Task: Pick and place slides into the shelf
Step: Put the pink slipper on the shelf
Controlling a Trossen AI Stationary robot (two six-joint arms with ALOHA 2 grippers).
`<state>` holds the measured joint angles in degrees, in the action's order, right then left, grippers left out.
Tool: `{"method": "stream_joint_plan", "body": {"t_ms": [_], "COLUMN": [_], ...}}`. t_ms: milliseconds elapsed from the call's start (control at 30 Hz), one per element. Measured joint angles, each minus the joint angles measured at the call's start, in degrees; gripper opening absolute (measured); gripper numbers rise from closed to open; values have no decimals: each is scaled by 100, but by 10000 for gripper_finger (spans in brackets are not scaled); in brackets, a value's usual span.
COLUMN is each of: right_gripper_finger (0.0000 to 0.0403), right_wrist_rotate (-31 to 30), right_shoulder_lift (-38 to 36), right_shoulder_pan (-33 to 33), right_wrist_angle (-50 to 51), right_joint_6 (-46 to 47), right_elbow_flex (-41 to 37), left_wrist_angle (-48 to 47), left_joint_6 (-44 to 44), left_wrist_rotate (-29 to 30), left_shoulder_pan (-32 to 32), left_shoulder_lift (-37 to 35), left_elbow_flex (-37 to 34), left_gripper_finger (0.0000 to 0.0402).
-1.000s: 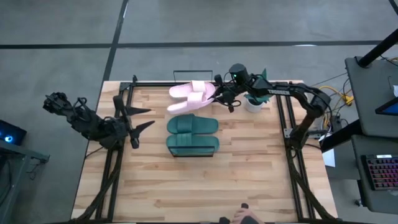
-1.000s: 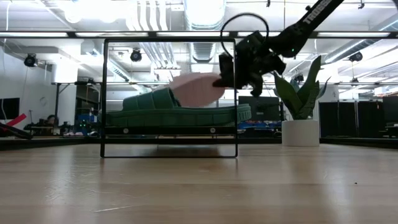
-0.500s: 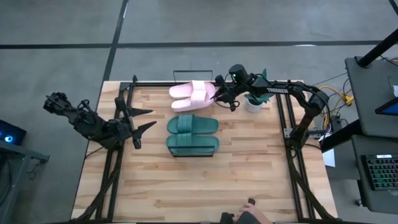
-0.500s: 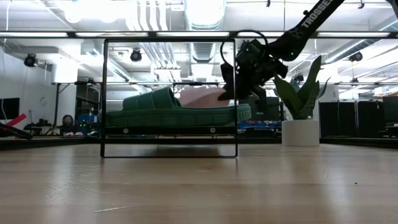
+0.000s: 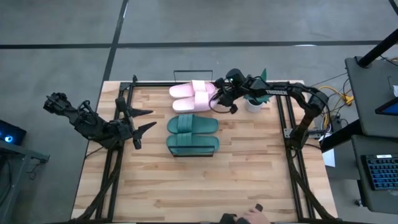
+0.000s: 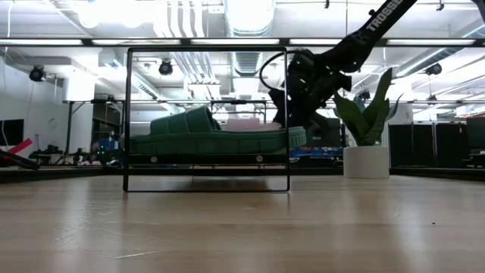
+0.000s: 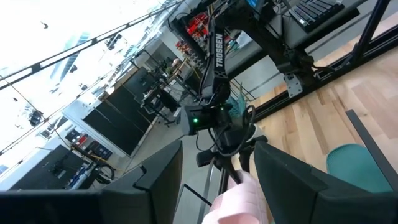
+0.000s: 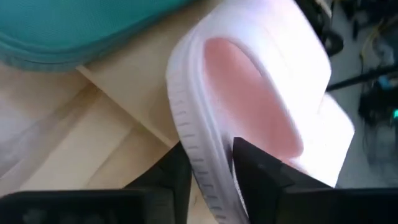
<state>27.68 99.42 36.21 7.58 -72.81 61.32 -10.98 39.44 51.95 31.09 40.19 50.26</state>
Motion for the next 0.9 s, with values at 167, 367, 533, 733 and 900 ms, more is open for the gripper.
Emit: {"method": "stream_joint_plan", "body": {"t_ms": [167,367,533,733,900], "right_gripper_finger": [123,152,180,201,203], "right_wrist_rotate": [-398,-507,-1014,-1671,-2109], "right_shoulder_lift": [0,0,0,-123,-320], "right_shoulder_pan": [-190,-437,-605,-795,-960], "right_wrist_angle": [115,281,301,564,794], "right_joint_6": [412,793,946,945,1132], "right_elbow_flex": [12,17,17,17,17], "left_wrist_angle": [2,4,16,16,15], "left_joint_6": [0,-2,-2,-13,-15], "left_wrist_rotate": [1,-1,-1,-3,-1], "left_shoulder_pan": [0,0,0,0,-2], "left_shoulder_lift": [13,47,91,102,98], "left_elbow_flex": [0,0,2,2,0], "left_gripper_finger": [184,184,184,184,184]}}
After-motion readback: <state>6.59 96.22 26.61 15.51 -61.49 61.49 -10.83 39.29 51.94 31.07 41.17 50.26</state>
